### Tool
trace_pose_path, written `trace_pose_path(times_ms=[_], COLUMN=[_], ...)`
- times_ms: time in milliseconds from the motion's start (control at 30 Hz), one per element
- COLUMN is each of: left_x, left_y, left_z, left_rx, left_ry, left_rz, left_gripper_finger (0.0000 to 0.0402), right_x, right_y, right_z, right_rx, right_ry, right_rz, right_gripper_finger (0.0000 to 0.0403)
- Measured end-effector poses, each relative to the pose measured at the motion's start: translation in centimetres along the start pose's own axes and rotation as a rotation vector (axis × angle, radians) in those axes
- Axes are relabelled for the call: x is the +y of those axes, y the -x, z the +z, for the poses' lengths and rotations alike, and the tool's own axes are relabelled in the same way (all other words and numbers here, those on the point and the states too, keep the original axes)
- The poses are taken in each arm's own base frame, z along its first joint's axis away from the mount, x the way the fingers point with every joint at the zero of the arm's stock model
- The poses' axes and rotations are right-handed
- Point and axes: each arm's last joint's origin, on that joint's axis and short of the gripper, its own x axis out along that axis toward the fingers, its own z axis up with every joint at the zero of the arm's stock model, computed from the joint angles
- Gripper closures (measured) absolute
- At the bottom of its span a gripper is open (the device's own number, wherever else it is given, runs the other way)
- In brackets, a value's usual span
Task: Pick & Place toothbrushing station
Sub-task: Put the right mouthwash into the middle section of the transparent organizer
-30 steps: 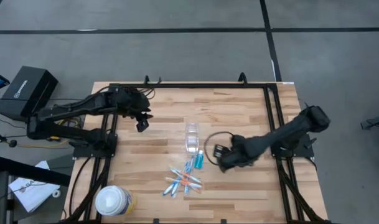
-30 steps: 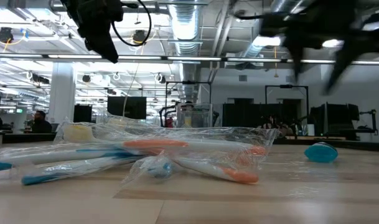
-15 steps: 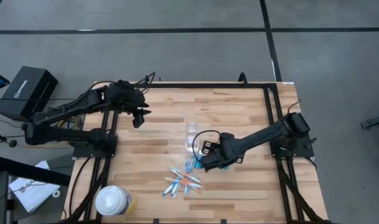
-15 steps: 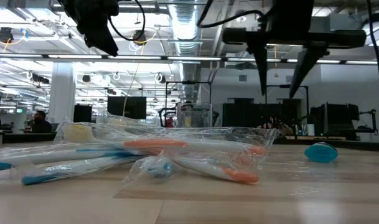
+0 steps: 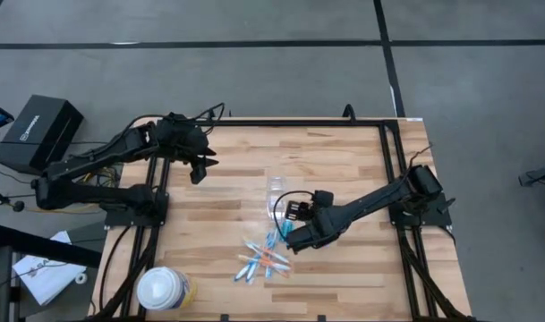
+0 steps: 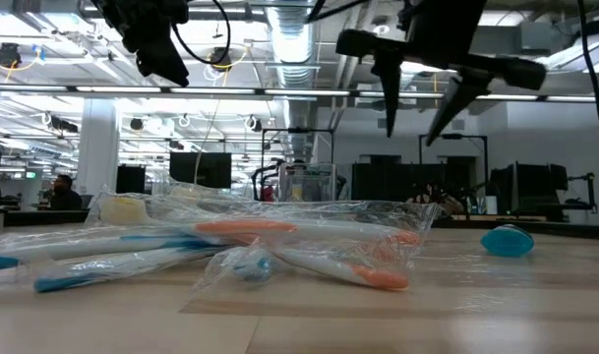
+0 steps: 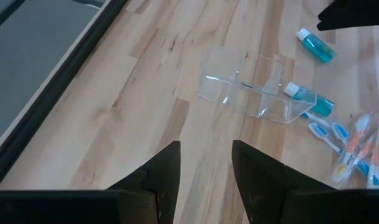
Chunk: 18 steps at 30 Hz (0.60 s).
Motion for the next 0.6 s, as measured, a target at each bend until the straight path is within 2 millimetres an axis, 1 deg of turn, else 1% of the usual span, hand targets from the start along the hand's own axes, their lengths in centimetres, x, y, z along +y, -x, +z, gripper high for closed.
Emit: trace_pose_path(times_ms=[67,133,267,367,467,600], left_x=[0.0,0.0,0.0,0.0,0.0,0.2], left_y=[0.0,0.0,0.0,0.0,0.0,-0.2], left_z=[0.0,0.0,0.0,0.1,0.1,0.5], left_rx=[-0.001,0.0,-0.001,-0.005,-0.012,-0.035], left_ry=[0.009,0.029,0.054,0.053,0.036,-0.037], left_rz=[0.0,0.0,0.001,0.004,0.005,0.007], left_gripper_finger=[0.0263,0.0263,0.0263,0.0263,0.0263,0.0263], right_x=[0.2,0.1,-0.5,-0.1,0.3,0.5], right_y=[0.1,0.1,0.0,-0.3,-0.9,-1.4], right_z=[-0.1,-0.2,-0.3,-0.2,0.4,1.4], right_rx=[-0.012,0.018,0.163,0.228,0.218,0.129], right_ry=[0.038,0.049,-0.091,-0.136,-0.164,-0.159], right_rz=[0.031,0.01,-0.15,-0.184,-0.182,-0.172], right_gripper_finger=[0.0221,0.0221,0.0221,0.0221,0.0221,0.0221])
